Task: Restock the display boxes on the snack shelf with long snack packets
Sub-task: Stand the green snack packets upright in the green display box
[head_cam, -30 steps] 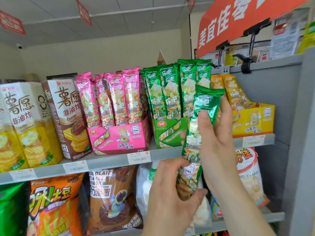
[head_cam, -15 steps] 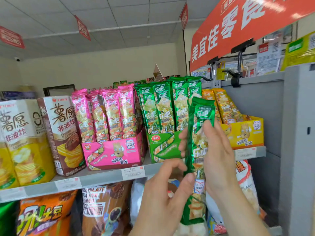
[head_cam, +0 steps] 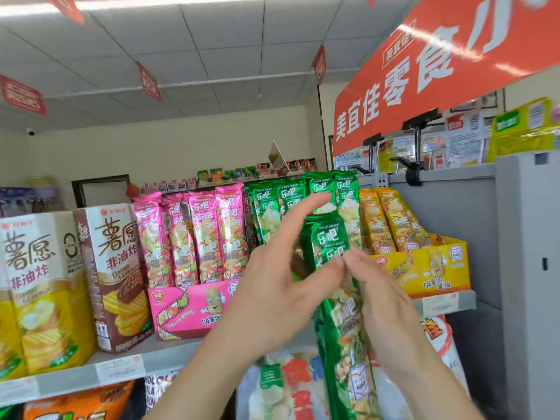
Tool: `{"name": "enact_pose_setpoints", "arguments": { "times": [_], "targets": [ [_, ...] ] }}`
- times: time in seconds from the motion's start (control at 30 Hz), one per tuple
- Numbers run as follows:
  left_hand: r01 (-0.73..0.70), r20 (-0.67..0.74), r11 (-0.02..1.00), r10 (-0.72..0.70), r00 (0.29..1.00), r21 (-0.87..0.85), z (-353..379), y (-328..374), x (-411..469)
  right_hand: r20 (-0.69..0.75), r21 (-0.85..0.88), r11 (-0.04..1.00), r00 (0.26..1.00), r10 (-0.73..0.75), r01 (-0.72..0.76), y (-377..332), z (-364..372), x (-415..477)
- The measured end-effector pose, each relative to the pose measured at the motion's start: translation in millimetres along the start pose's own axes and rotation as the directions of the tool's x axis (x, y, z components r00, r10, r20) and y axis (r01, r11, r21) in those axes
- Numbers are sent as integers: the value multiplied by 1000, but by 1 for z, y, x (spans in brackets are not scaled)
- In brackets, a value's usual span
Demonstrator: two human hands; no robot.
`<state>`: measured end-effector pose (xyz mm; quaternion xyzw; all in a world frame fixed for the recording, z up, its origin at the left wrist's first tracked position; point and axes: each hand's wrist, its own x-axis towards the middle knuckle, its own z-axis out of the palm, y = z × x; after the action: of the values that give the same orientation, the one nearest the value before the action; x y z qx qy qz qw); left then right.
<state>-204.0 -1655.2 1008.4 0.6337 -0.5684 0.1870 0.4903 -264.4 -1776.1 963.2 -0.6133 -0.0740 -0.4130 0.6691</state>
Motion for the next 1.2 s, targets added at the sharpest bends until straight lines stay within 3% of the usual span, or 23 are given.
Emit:
{"name": "enact_pose_setpoints", "arguments": {
  "times": [0.13, 0.27, 0.33, 0.43, 0.5, 0.6, 0.73, 0.8, 0.9, 1.0, 1.2],
  "targets": [
    [-42, -44, 999, 42, 998, -6, -19, 1, 20, 68, -209, 942, 965, -255, 263, -21, -7, 29],
    [-79, -149, 997, 77, 986, -12, -41, 10, 50, 208, -497, 748, 897, -390, 440, -52, -21, 85],
    [-121, -242, 993, 119, 963, 7, -50, 13, 72, 361, -651, 588, 878, -315, 479, -67, -23, 118],
    [-151, -417, 988, 149, 896, 28, -66, 14, 107, 505, -794, 376, 863, -30, 477, -80, -23, 159],
    [-163, -522, 984, 174, 835, 67, -80, 12, 131, 529, -822, 334, 836, 147, 461, -81, -22, 175],
    [-198, -650, 974, 223, 727, 112, -100, 8, 161, 561, -826, 261, 778, 284, 500, -74, -23, 191],
    [-207, -749, 948, 319, 581, 243, -114, -3, 188, 578, -814, 237, 780, 239, 530, -61, -35, 196],
    [-172, -728, 940, 339, 596, 296, -110, -14, 199, 592, -802, 256, 778, 213, 540, -57, -41, 196],
    [-97, -599, 899, 361, 715, 427, -93, -30, 208, 600, -791, 289, 776, 195, 539, -53, -44, 197],
    [-120, -461, 866, 370, 806, 485, -74, -40, 211, 633, -754, 335, 761, 141, 564, -49, -47, 197],
    [-161, -326, 860, 349, 879, 484, -62, -42, 220, 656, -719, 408, 743, 133, 562, -51, -47, 195]
  ]
}}
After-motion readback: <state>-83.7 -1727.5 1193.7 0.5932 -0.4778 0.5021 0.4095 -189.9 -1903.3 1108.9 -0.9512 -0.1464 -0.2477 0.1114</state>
